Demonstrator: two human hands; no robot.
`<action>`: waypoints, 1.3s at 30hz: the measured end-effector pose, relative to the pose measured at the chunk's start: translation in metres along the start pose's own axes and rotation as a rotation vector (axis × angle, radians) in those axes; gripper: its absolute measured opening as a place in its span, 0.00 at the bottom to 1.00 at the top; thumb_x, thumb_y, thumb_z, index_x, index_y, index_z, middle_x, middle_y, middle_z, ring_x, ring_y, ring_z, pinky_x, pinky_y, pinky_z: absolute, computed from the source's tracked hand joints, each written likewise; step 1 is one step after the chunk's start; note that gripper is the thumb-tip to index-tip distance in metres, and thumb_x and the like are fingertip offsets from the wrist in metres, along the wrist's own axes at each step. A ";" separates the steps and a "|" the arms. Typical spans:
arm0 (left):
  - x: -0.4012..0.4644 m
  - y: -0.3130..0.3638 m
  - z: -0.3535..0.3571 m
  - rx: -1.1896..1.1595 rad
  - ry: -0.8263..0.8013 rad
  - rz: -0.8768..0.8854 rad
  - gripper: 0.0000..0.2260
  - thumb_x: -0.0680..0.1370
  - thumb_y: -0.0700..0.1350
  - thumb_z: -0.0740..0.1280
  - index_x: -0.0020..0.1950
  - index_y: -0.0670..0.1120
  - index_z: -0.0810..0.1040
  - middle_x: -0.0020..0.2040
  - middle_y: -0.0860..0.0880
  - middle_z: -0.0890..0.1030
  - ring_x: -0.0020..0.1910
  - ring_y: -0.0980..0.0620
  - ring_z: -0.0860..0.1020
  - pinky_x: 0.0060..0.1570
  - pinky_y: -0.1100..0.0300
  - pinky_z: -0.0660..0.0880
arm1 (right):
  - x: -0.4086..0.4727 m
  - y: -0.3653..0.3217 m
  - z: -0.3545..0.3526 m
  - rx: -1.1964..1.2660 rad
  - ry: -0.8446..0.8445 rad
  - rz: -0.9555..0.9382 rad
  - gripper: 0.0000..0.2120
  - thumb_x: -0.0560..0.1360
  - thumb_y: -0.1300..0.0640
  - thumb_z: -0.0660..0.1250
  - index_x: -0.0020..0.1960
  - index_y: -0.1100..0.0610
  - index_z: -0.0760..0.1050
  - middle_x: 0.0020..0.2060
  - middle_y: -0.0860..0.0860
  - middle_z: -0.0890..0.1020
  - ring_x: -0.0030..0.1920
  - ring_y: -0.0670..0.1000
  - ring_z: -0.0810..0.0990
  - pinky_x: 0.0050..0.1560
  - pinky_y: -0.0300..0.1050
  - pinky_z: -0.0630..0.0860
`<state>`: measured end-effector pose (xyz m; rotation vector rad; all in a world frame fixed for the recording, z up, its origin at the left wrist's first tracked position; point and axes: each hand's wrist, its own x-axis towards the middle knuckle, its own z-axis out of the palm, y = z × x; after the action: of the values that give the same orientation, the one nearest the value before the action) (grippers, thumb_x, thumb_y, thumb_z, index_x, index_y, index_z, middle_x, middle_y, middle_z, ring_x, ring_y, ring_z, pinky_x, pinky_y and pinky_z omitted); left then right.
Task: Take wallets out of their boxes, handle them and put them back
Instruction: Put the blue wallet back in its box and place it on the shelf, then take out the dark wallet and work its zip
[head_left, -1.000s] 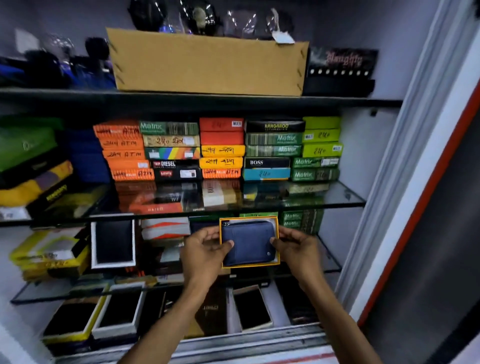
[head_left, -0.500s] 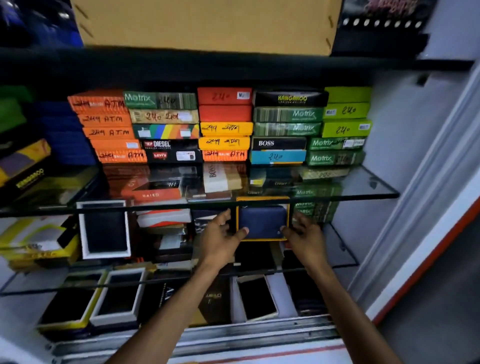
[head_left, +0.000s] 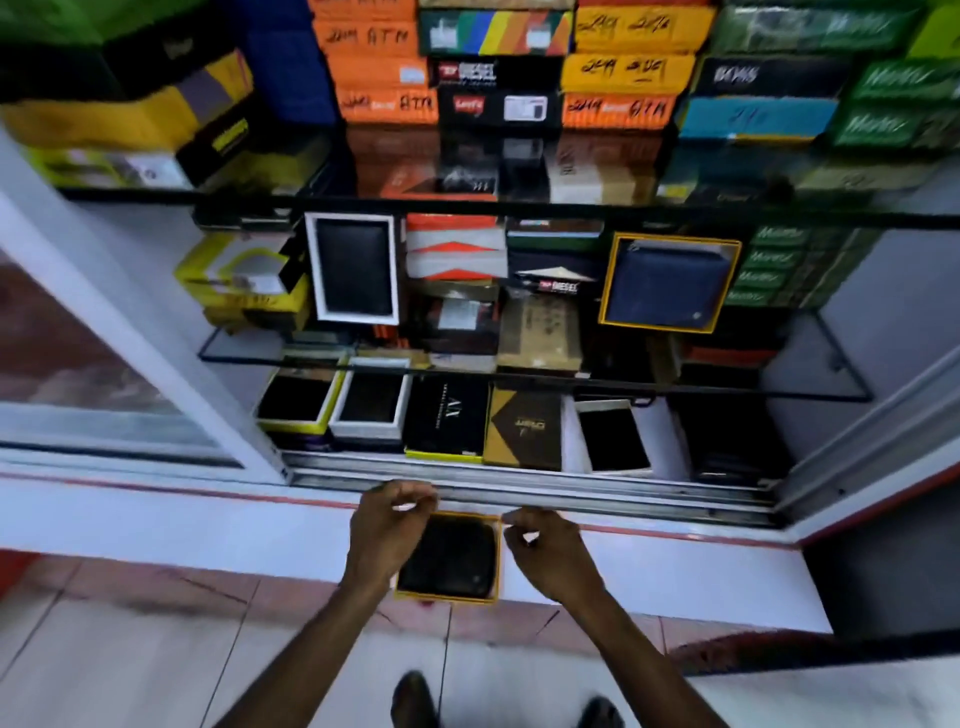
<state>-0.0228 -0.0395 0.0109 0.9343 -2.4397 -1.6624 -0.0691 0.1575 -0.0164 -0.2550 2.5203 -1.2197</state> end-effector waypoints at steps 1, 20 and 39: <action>0.001 -0.016 -0.002 0.044 -0.005 -0.050 0.02 0.71 0.46 0.74 0.44 0.51 0.85 0.45 0.49 0.87 0.49 0.49 0.84 0.56 0.47 0.79 | 0.000 -0.001 0.012 -0.036 -0.059 0.027 0.10 0.76 0.60 0.67 0.54 0.58 0.83 0.53 0.54 0.86 0.54 0.50 0.83 0.57 0.40 0.78; -0.009 -0.039 0.000 -0.174 -0.089 -0.412 0.09 0.76 0.52 0.67 0.45 0.46 0.74 0.55 0.41 0.79 0.55 0.41 0.76 0.57 0.44 0.78 | 0.016 -0.020 0.045 0.274 -0.058 0.362 0.12 0.67 0.56 0.77 0.41 0.50 0.73 0.43 0.52 0.82 0.44 0.53 0.81 0.44 0.49 0.78; -0.008 0.067 -0.038 -0.357 -0.751 -0.123 0.12 0.73 0.48 0.67 0.47 0.42 0.84 0.42 0.47 0.85 0.42 0.53 0.82 0.41 0.62 0.78 | 0.001 -0.085 -0.102 0.103 -0.356 -0.418 0.19 0.79 0.61 0.65 0.70 0.52 0.72 0.63 0.48 0.80 0.64 0.45 0.78 0.63 0.40 0.76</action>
<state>-0.0327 -0.0508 0.0870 0.4620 -2.3143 -2.7711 -0.1065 0.1788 0.1094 -0.9230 2.1486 -1.3057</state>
